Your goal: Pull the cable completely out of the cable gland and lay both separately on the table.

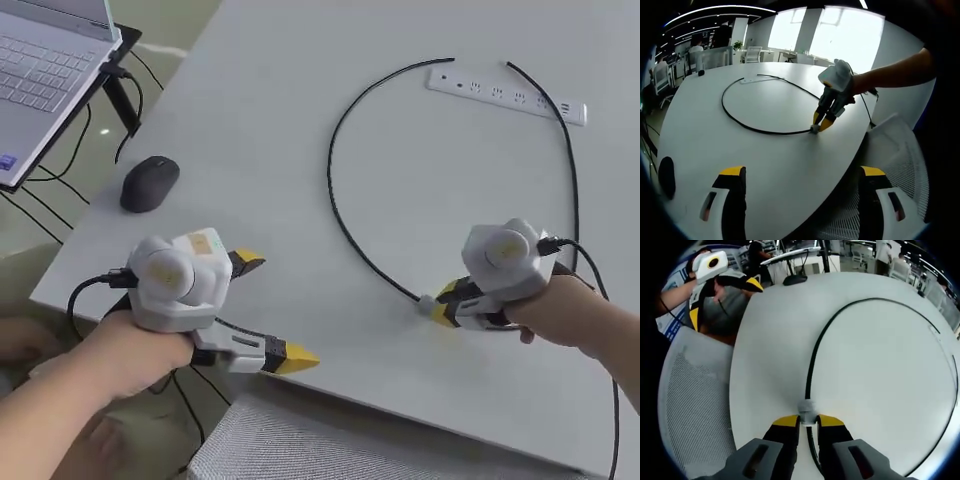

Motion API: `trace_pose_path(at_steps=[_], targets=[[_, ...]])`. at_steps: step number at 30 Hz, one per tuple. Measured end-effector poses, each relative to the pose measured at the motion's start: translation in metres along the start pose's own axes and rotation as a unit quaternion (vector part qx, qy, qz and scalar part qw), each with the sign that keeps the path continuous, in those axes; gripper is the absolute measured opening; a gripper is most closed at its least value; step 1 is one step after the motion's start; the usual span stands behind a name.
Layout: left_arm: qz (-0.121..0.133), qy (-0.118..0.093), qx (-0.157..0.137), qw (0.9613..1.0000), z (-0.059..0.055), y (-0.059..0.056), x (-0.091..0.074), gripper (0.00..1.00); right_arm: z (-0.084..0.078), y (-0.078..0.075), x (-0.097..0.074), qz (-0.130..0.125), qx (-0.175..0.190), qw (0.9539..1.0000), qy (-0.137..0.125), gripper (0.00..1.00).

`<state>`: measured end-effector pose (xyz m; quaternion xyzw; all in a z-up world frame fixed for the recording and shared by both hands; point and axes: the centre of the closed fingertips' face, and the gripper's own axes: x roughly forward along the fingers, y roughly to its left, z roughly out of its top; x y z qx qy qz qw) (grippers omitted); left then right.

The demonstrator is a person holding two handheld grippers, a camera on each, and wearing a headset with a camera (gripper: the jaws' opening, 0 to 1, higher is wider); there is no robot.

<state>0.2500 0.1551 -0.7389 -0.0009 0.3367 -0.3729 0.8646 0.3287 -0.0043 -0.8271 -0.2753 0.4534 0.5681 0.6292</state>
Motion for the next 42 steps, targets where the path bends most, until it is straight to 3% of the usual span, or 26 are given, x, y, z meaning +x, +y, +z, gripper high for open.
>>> trace_pose_path(at_steps=[18,23,33,42], targets=[[-0.005,0.000,0.002,1.0000,-0.002,-0.003,-0.001,0.93,0.006,0.002,-0.007,-0.012,0.021,0.9997,-0.008,0.08],[-0.009,-0.002,0.007,0.9999,0.001,-0.005,0.001,0.92,0.011,0.014,-0.017,-0.001,0.039,0.9991,-0.015,0.07],[-0.024,-0.017,0.018,0.9994,0.021,-0.012,0.003,0.91,0.024,0.031,-0.040,-0.001,0.034,0.9989,-0.032,0.07],[-0.053,-0.017,0.051,0.9972,0.041,-0.029,0.015,0.90,0.029,0.042,-0.058,-0.010,0.020,0.9987,-0.045,0.07]])
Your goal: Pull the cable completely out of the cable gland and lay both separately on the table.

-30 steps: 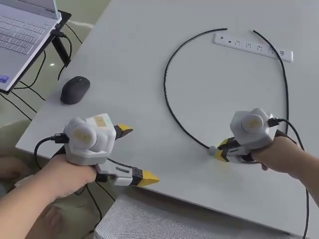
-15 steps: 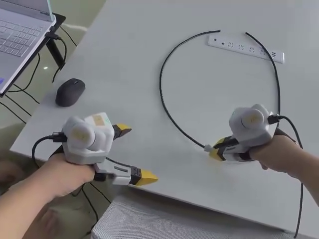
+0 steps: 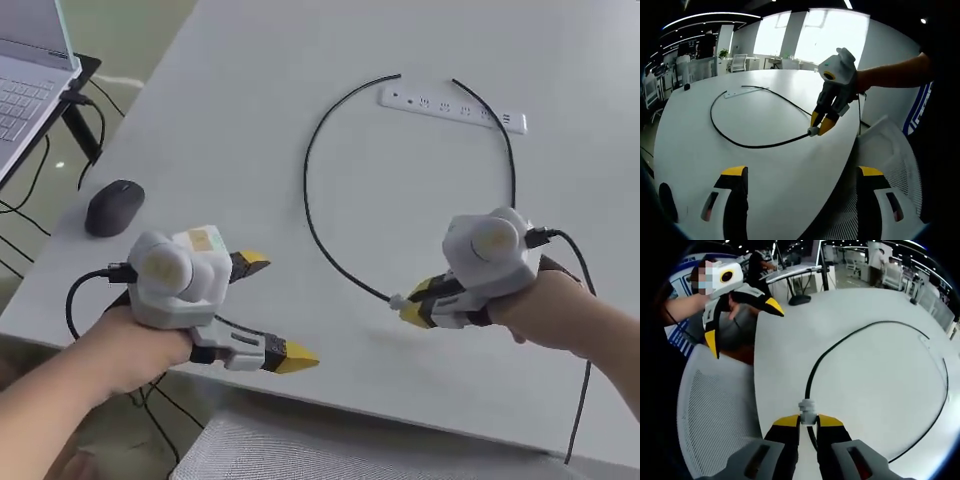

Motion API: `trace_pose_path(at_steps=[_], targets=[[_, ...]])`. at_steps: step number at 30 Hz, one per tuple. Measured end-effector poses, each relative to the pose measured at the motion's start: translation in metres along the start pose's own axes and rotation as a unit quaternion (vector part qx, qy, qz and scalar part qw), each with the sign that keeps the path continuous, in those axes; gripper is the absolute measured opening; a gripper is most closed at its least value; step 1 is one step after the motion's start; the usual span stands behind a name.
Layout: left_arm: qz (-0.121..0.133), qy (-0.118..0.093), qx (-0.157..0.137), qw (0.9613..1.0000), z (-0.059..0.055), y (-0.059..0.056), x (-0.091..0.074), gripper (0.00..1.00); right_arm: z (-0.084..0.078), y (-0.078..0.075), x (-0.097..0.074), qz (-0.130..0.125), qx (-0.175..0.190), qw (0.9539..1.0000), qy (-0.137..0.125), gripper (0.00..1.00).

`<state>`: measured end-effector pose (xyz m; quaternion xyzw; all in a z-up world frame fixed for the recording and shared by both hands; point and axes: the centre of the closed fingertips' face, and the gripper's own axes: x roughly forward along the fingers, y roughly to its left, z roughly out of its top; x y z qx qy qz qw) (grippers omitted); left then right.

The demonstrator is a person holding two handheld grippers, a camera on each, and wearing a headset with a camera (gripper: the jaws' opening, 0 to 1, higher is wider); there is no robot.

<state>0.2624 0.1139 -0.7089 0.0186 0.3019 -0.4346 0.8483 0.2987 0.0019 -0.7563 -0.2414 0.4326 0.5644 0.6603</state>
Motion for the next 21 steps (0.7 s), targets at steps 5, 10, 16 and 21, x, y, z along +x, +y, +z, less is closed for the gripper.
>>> trace_pose_path(at_steps=[5,10,16,21], targets=[[-0.017,-0.009,0.014,0.9997,0.016,-0.006,0.008,0.89,0.004,0.009,-0.009,-0.005,-0.009,0.9999,-0.009,0.07],[-0.035,-0.011,0.026,0.9990,0.026,-0.013,0.019,0.87,0.010,0.019,-0.016,-0.011,-0.019,0.9996,-0.019,0.07],[-0.063,-0.013,0.036,0.9973,0.036,-0.027,0.030,0.86,0.011,0.031,-0.023,-0.016,-0.035,0.9991,-0.020,0.07],[-0.082,-0.019,0.048,0.9953,0.044,-0.035,0.038,0.85,0.012,0.036,-0.028,-0.022,-0.049,0.9983,-0.021,0.07]])
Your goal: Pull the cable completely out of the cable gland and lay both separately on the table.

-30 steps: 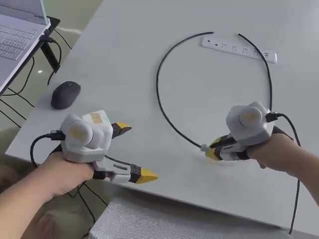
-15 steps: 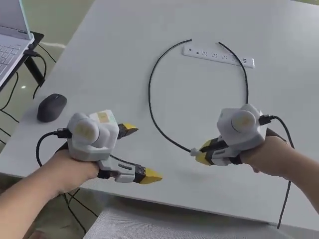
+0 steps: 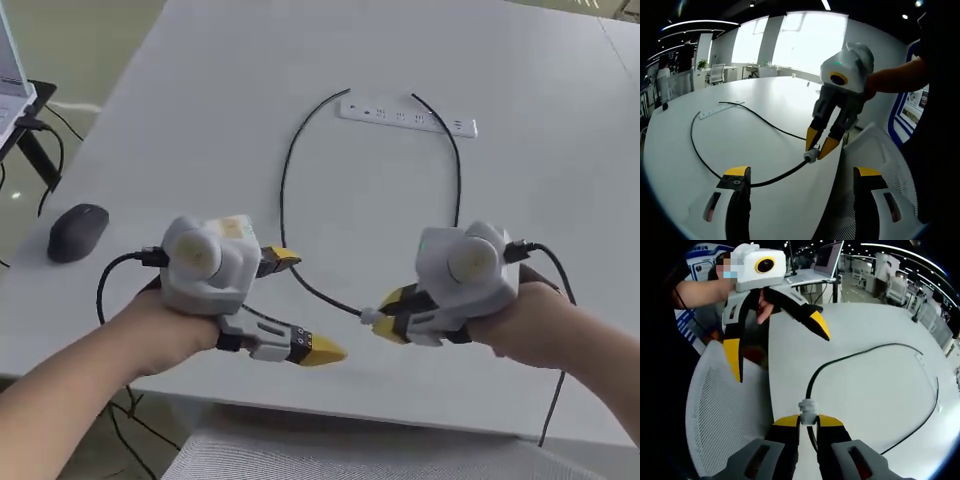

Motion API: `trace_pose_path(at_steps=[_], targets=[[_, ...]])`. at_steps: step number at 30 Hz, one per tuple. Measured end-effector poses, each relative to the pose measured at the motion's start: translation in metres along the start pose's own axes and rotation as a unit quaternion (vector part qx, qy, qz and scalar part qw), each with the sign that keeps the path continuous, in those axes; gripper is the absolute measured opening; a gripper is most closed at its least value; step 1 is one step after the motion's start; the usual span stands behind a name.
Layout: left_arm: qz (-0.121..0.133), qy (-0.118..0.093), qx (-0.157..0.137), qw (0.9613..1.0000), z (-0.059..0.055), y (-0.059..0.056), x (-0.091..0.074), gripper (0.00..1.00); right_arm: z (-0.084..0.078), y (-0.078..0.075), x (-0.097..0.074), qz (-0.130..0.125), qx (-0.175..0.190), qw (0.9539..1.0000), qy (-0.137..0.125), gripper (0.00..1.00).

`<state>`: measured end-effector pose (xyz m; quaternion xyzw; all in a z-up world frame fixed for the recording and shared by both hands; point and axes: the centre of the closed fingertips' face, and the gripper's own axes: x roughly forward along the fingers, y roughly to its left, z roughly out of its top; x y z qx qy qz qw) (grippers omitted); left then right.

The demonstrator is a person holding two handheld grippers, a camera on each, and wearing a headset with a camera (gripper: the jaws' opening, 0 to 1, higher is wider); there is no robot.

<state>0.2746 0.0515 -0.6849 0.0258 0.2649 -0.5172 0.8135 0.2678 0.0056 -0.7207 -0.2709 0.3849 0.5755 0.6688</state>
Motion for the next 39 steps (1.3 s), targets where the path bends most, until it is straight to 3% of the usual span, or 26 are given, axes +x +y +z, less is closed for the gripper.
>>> trace_pose_path(at_steps=[9,17,28,31,39], targets=[[-0.038,0.015,0.004,0.9992,-0.010,-0.013,0.021,0.75,0.007,0.014,-0.006,0.000,-0.037,0.9993,-0.004,0.07],[-0.056,0.021,0.010,0.9981,-0.010,-0.023,0.029,0.71,0.010,0.025,-0.008,0.004,-0.077,0.9970,-0.001,0.07],[-0.091,0.009,0.011,0.9957,-0.008,-0.037,0.033,0.47,0.004,0.031,-0.012,0.013,-0.099,0.9950,0.001,0.07],[-0.098,0.005,0.022,0.9949,-0.007,-0.040,0.034,0.40,0.004,0.033,-0.013,0.018,-0.105,0.9943,0.001,0.07],[-0.118,0.003,0.019,0.9929,-0.007,-0.048,0.039,0.30,0.002,0.033,-0.015,0.021,-0.120,0.9925,-0.001,0.07]])
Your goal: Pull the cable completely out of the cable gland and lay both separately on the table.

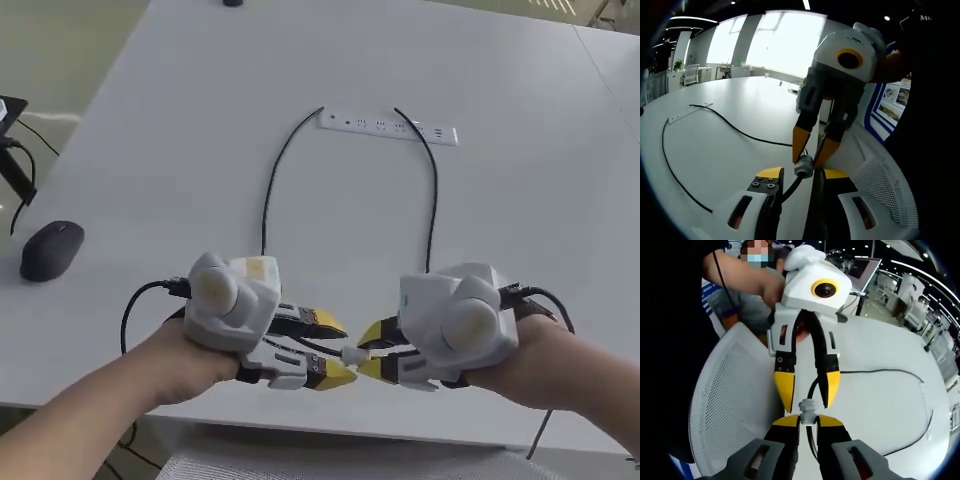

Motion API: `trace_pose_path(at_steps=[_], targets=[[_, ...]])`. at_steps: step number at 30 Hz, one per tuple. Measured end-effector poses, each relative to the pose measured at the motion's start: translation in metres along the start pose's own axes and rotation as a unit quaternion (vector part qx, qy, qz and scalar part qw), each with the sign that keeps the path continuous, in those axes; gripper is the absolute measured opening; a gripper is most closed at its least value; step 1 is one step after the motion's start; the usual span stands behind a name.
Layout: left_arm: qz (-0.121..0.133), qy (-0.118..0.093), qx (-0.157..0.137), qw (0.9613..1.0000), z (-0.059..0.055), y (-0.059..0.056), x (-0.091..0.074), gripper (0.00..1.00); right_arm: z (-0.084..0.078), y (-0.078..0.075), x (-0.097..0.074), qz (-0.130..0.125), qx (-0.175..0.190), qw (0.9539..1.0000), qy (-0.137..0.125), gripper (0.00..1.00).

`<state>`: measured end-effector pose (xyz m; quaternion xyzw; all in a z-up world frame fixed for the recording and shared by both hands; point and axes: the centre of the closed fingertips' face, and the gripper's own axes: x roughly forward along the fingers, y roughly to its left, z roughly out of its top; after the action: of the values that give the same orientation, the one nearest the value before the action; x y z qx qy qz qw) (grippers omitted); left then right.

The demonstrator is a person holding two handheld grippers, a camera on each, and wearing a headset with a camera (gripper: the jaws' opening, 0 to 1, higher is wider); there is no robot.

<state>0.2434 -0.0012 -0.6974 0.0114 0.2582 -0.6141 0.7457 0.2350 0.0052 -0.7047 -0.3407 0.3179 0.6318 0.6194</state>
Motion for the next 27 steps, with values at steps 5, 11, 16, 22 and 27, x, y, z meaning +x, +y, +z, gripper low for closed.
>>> trace_pose_path(at_steps=[5,11,16,22,27], targets=[[-0.007,-0.006,-0.007,0.9999,0.0021,-0.0026,0.0031,0.25,-0.0011,-0.0001,-0.0009,0.001,-0.005,1.0000,0.000,0.07],[-0.010,-0.004,-0.009,0.9999,0.0038,-0.0033,0.0054,0.16,-0.0038,0.0010,-0.0005,0.004,-0.014,0.9999,0.001,0.07],[-0.012,0.004,-0.009,0.9999,0.0016,-0.0040,0.0074,0.16,-0.0062,0.0015,0.0011,0.006,-0.026,0.9996,0.000,0.07],[-0.015,0.006,-0.011,0.9998,0.0014,-0.0046,0.0079,0.16,-0.0066,0.0013,0.0003,0.011,-0.026,0.9996,-0.005,0.07],[-0.014,0.011,-0.007,0.9998,0.0012,-0.0036,0.0100,0.16,-0.0079,0.0000,0.0001,0.012,-0.024,0.9996,-0.006,0.07]])
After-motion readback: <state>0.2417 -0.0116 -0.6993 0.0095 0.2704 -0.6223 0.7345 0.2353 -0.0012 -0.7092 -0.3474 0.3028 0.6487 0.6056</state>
